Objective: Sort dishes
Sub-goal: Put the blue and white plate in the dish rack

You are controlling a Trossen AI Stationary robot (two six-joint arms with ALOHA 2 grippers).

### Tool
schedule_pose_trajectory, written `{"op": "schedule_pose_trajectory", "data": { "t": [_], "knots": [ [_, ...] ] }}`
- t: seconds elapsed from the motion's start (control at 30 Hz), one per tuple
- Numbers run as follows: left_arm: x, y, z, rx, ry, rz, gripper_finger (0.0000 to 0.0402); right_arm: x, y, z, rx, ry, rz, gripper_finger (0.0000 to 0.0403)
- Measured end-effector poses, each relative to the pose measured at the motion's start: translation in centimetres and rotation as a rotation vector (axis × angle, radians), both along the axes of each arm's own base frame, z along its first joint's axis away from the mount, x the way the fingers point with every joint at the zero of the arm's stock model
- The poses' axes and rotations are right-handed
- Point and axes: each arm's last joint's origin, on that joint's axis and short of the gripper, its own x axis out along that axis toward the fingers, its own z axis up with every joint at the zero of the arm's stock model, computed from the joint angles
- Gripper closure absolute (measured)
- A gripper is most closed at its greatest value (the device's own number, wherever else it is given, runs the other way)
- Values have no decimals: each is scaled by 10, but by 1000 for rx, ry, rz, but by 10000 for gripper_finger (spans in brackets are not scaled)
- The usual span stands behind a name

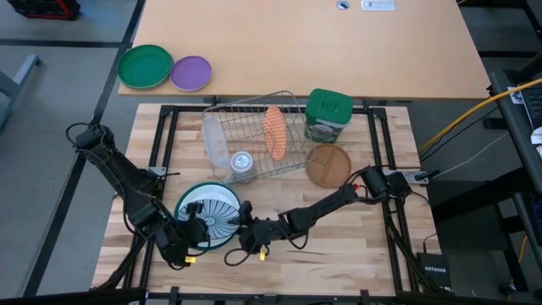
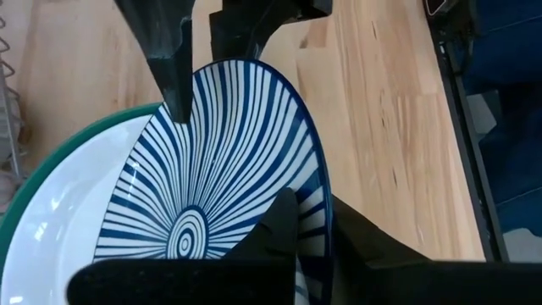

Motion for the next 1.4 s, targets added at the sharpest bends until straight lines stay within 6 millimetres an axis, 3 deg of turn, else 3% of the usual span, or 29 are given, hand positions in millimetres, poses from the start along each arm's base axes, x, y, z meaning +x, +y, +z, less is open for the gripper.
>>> {"op": "schedule_pose_trajectory", "data": {
  "t": [0.53,0.93,1.4],
  "knots": [
    [-1,1,-1,20,12,-1,384,-10,16,-3,-143,32,-50,246],
    [-1,2,-1,-16,9,62,383,-14,13,-4,-215,79,-131,246],
    [5,-4,27,-82,-75,111,401,-37,3,56,-146,109,-204,246]
  ]
}}
